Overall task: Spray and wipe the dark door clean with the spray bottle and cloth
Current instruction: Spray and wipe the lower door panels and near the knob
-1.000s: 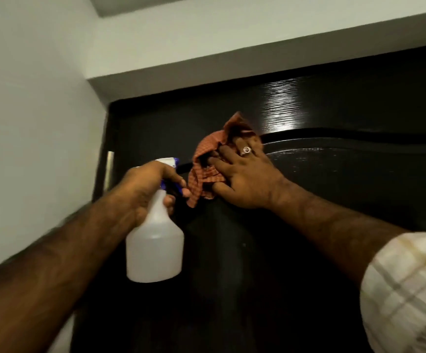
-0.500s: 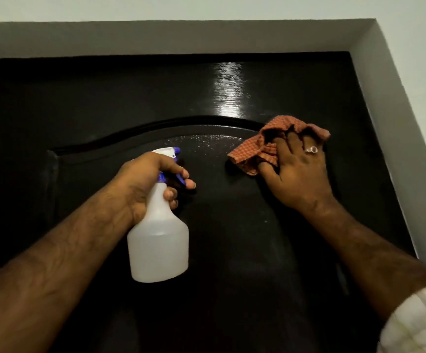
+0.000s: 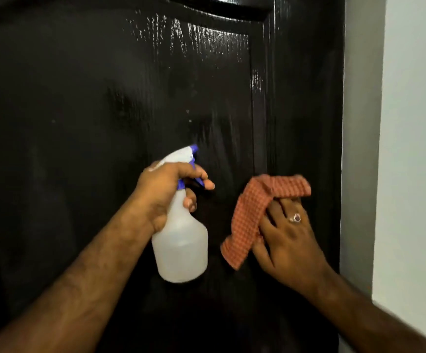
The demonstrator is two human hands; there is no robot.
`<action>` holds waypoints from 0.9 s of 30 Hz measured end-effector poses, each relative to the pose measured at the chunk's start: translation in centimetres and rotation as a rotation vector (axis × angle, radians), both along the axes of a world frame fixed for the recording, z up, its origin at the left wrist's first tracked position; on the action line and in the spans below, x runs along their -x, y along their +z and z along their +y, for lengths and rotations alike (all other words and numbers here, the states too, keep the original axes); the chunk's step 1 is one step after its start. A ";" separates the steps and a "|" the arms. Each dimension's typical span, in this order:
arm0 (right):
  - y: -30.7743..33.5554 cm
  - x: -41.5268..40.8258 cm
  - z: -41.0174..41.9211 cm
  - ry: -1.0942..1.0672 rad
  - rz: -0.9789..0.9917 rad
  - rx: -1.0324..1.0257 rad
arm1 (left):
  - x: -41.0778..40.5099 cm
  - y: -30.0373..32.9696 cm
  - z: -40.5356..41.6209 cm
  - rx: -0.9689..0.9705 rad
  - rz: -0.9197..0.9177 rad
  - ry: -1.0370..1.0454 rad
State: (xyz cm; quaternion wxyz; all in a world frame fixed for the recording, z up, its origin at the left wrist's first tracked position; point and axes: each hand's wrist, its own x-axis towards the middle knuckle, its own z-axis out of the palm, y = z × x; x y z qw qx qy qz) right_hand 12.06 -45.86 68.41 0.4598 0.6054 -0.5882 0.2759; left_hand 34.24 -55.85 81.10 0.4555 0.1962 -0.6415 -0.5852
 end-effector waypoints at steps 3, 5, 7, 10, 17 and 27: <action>-1.9 0.8 0.9 -0.028 0.072 -0.075 | -0.6 -2.6 0.1 -0.040 0.003 0.056; 0.0 0.3 0.0 -0.042 0.052 -0.052 | -1.0 -2.8 0.0 -0.025 -0.003 0.104; 3.7 -1.2 -1.7 -0.036 0.035 0.025 | -1.6 -1.8 -0.2 0.001 0.006 0.134; 10.7 -3.9 -4.5 -0.011 0.002 0.163 | -2.6 0.7 -0.6 0.046 0.035 0.198; 16.2 -11.0 -10.1 0.023 -0.007 0.207 | -9.3 2.9 -3.6 0.039 0.157 0.336; -7.1 -9.3 -6.5 0.056 0.101 -0.034 | -10.8 -10.7 -4.1 0.040 -0.081 0.166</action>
